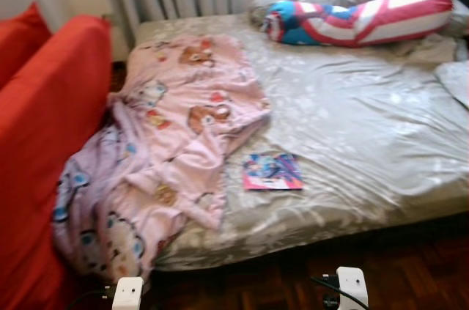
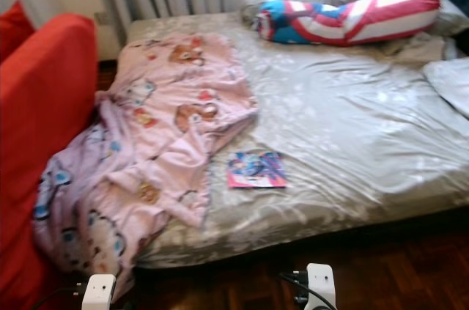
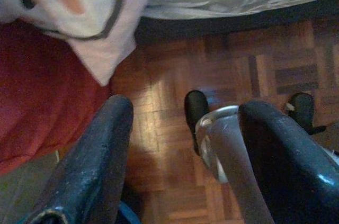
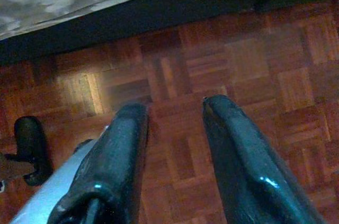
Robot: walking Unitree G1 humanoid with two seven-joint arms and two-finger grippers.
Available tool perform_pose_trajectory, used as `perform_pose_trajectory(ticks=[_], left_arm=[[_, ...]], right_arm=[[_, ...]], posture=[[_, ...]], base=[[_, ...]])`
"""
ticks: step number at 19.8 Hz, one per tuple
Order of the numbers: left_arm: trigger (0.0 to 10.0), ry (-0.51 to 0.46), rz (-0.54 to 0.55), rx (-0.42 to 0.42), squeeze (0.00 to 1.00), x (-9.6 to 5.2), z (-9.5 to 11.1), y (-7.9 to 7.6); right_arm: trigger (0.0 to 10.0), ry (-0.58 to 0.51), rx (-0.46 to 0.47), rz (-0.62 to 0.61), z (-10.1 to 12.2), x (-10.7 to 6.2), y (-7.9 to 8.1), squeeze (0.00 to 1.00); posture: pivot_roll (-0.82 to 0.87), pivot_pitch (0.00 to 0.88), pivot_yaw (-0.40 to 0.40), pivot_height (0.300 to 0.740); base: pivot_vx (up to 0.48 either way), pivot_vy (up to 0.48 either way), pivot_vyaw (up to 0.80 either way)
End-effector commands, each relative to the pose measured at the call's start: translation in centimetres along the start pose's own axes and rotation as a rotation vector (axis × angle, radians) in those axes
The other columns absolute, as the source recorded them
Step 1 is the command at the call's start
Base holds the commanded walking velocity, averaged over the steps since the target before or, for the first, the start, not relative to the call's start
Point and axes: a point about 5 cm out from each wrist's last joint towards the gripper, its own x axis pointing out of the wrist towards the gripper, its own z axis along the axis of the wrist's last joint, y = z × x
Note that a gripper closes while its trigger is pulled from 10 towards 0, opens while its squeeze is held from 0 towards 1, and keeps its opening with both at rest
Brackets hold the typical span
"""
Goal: Clean up the room
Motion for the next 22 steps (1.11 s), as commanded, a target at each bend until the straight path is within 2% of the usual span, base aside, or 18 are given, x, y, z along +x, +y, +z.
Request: perform_pose_trajectory(ticks=[1,4,10,13,14,16,18,20,21,22], left_arm=[[10.0,0.016,-0.004,0.013,0.00,-0.1,-0.5,0.0],[10.0,0.011,-0.004,0.014,0.00,-0.1,-0.3,-0.1],[10.0,0.013,0.004,0.000,0.00,-0.1,-0.4,-0.1],[10.0,0.030,0.009,-0.009,0.00,-0.2,-0.8,-0.1],[10.0,0.030,0.010,-0.012,0.00,-0.2,-0.8,-0.1],[10.0,0.022,0.006,-0.012,0.00,-0.1,-0.6,-0.2],[10.0,-0.018,-0.004,-0.022,0.00,0.2,0.4,-0.5],[10.0,-0.021,-0.005,-0.025,0.00,0.2,0.5,-0.5],[10.0,-0.021,-0.004,-0.026,0.00,0.2,0.4,-0.5],[10.0,-0.019,-0.004,-0.025,0.00,0.1,0.3,-0.5]], right_arm=[[10.0,0.016,0.002,-0.007,-0.5,-0.1,-0.3,0.00],[10.0,0.018,-0.002,-0.005,-0.5,-0.1,-0.3,0.00],[10.0,0.013,-0.005,-0.005,-0.4,-0.1,-0.3,0.00],[10.0,-0.036,-0.002,0.007,0.6,0.0,-0.1,0.00],[10.0,-0.096,0.016,0.028,2.0,0.2,0.3,0.00],[10.0,-0.147,0.013,0.043,3.5,0.3,0.6,0.00],[10.0,-0.263,-0.021,0.078,6.6,0.4,1.3,0.00],[10.0,-0.409,-0.037,0.097,9.8,0.1,1.8,0.00],[10.0,-0.441,-0.037,0.097,10.4,0.0,1.9,0.00],[10.0,-0.535,-0.034,0.105,12.1,-0.4,1.9,0.00]], posture=[[0.00,0.079,0.000,0.740],[0.01,0.069,-0.001,0.740],[0.00,0.080,-0.007,0.740],[0.00,0.083,-0.008,0.740],[0.00,0.083,-0.008,0.740],[-0.01,0.085,-0.008,0.740],[0.00,0.086,-0.014,0.740],[0.00,0.083,-0.018,0.740],[0.00,0.083,-0.018,0.740],[-0.01,0.075,-0.018,0.740]], base=[[0.000,-0.382,0.00],[0.000,-0.374,0.00],[0.000,0.000,0.00],[0.000,0.000,0.00],[0.000,0.000,0.00],[0.000,0.000,0.00],[0.000,0.000,0.00],[0.000,0.000,0.00],[0.000,0.000,0.00],[0.000,0.000,0.00]])
